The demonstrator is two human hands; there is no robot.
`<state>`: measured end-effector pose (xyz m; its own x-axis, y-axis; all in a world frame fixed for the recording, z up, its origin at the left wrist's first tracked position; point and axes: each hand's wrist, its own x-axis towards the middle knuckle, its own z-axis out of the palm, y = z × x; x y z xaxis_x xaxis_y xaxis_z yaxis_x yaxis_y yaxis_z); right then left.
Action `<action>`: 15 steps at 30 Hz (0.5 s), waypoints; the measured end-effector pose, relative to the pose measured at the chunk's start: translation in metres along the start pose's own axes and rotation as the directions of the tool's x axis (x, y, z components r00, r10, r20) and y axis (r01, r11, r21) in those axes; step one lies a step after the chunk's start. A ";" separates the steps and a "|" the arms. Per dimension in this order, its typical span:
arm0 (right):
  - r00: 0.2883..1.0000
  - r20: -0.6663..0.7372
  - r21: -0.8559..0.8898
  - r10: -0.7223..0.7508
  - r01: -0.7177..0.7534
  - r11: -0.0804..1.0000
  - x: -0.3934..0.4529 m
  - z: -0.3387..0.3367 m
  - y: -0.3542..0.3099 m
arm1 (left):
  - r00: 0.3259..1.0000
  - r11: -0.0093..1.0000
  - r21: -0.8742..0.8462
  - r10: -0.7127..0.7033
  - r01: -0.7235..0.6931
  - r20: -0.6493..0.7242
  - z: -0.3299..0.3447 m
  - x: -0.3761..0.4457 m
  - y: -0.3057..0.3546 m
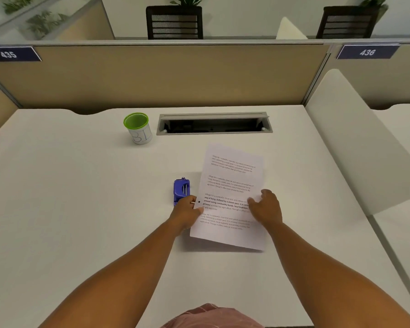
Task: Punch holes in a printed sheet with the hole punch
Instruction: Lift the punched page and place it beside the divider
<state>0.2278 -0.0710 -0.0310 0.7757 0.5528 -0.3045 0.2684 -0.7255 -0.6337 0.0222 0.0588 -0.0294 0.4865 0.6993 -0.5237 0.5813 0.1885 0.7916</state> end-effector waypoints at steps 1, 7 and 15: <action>0.999 0.005 0.075 0.048 -0.048 0.996 0.003 -0.003 -0.003 | 1.000 1.000 -0.014 0.011 -0.011 0.001 -0.002 0.000 0.002; 0.989 0.082 0.460 0.126 -0.149 0.875 0.011 -0.017 -0.014 | 0.999 0.997 -0.066 0.041 -0.042 -0.008 -0.012 -0.003 0.017; 0.999 0.012 0.531 0.043 -0.042 0.847 0.001 -0.037 -0.025 | 0.999 0.997 -0.065 0.044 -0.044 -0.007 -0.021 -0.006 0.034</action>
<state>0.2435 -0.0676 0.0106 0.7797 0.5261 -0.3395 -0.1088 -0.4202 -0.9009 0.0254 0.0753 0.0075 0.5068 0.7116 -0.4866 0.5156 0.2021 0.8326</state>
